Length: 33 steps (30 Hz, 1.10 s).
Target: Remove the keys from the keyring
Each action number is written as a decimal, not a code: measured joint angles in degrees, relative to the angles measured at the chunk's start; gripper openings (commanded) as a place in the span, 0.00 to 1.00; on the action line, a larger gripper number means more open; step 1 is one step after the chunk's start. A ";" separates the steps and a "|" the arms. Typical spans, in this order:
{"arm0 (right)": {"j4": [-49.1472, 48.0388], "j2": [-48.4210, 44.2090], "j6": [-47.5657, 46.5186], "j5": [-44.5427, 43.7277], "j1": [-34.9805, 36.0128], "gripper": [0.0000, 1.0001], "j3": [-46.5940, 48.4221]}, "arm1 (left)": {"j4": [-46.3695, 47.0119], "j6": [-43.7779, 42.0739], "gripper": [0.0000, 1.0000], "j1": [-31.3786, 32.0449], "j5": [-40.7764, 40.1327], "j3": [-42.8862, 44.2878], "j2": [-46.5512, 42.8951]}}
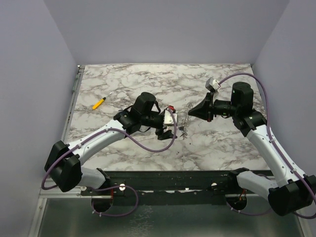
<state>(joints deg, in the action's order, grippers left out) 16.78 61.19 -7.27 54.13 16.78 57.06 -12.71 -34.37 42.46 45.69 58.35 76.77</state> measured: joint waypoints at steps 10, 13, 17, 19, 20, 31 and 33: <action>-0.81 0.02 1.31 1.07 0.00 0.01 0.00 | 8.61 3.58 0.55 1.29 -0.35 -0.74 2.93; -0.83 0.02 1.53 1.49 0.00 0.01 0.00 | 10.14 4.24 0.50 1.62 -0.68 -1.16 3.30; -0.85 0.02 1.92 2.16 -0.02 0.01 0.00 | 12.17 5.55 0.30 2.21 -1.03 -1.88 3.39; -0.85 0.02 2.03 2.25 -0.02 0.01 0.00 | 12.87 6.38 0.14 2.36 -1.05 -1.95 3.39; -0.87 0.02 2.14 2.25 -0.02 0.01 0.00 | 13.14 6.60 0.06 2.40 -1.07 -1.95 3.39; -1.22 0.02 2.80 -2.89 -0.02 0.01 0.00 | 6.99 7.58 0.00 2.43 -2.84 -1.44 1.22; -1.29 0.00 2.73 -5.33 -0.02 0.01 0.00 | 3.67 6.82 0.00 2.38 -4.85 -0.92 0.35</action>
<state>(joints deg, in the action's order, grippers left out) 15.49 61.19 -4.54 48.80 16.75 57.06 -9.04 -27.55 44.84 40.84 57.43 77.12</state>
